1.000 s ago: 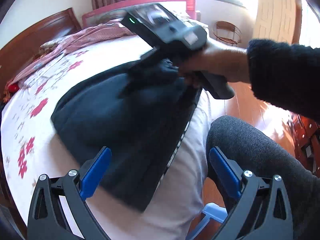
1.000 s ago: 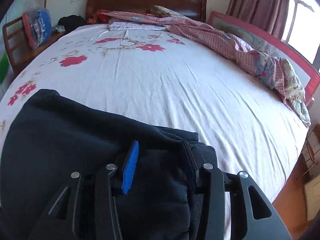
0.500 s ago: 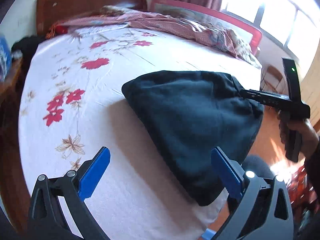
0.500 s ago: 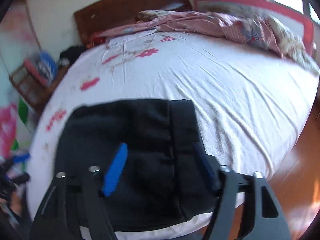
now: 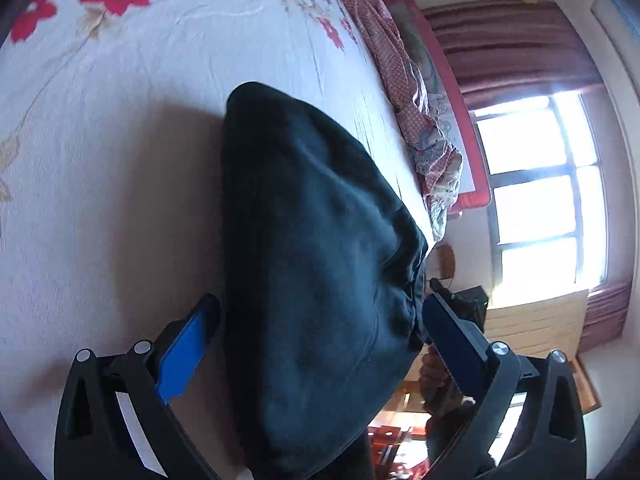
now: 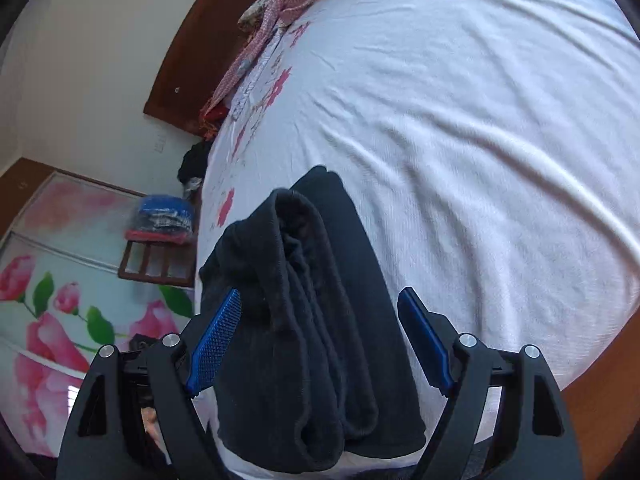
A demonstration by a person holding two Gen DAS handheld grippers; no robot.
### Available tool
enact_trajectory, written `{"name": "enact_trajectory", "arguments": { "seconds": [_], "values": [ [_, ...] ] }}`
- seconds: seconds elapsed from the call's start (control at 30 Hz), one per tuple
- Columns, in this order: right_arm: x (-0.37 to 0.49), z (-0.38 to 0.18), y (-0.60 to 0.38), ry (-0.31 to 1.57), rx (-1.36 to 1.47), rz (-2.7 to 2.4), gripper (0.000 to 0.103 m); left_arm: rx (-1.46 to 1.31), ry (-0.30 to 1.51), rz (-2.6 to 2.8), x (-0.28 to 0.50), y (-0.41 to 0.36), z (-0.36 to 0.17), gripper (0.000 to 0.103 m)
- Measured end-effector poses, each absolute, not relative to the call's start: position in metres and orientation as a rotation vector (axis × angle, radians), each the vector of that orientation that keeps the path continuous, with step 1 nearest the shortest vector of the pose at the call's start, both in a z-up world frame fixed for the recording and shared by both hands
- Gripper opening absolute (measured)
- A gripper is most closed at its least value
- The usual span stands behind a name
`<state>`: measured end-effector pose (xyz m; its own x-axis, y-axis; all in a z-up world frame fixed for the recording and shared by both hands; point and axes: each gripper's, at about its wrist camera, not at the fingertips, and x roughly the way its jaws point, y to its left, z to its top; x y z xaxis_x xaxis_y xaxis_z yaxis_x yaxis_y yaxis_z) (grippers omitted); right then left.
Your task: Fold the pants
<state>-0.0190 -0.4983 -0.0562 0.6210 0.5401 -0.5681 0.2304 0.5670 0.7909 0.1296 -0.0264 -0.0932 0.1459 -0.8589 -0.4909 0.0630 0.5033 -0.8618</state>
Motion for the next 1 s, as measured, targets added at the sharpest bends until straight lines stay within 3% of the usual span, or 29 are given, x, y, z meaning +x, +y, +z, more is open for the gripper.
{"name": "enact_trajectory", "arguments": {
  "seconds": [0.3, 0.57, 0.6, 0.7, 0.73, 0.77, 0.8, 0.9, 1.0],
  "values": [
    [-0.033, -0.078, -0.483, 0.898, 1.067, 0.401, 0.084, -1.013, 1.244, -0.869, 0.133, -0.020, -0.108, 0.101],
    [-0.030, -0.080, -0.477, 0.932, 1.019, 0.411, 0.083, -0.943, 1.288, -0.940, 0.131, -0.040, -0.106, 0.101],
    [-0.030, -0.080, -0.476, 0.935, 1.013, 0.405, 0.082, -0.892, 1.302, -0.940, 0.131, -0.047, -0.105, 0.101],
    [-0.027, -0.083, -0.476, 0.946, 0.990, 0.376, 0.063, -0.638, 1.356, -0.917, 0.123, -0.078, -0.104, 0.100],
    [-0.028, -0.085, -0.478, 0.949, 0.996, 0.364, 0.052, -0.564, 1.350, -0.926, 0.119, -0.089, -0.101, 0.095],
    [-0.030, -0.086, -0.478, 0.942, 1.005, 0.357, 0.048, -0.515, 1.342, -0.942, 0.115, -0.098, -0.098, 0.088],
    [-0.030, -0.085, -0.476, 0.937, 1.000, 0.350, 0.046, -0.476, 1.354, -0.897, 0.114, -0.103, -0.100, 0.065],
    [-0.028, -0.071, -0.464, 0.940, 0.948, 0.304, 0.041, -0.665, 1.405, -0.848, 0.121, -0.087, -0.115, 0.028],
    [-0.025, -0.052, -0.453, 0.961, 0.889, 0.244, 0.039, -0.639, 1.391, -0.836, 0.117, -0.092, -0.110, 0.025]
  ]
}}
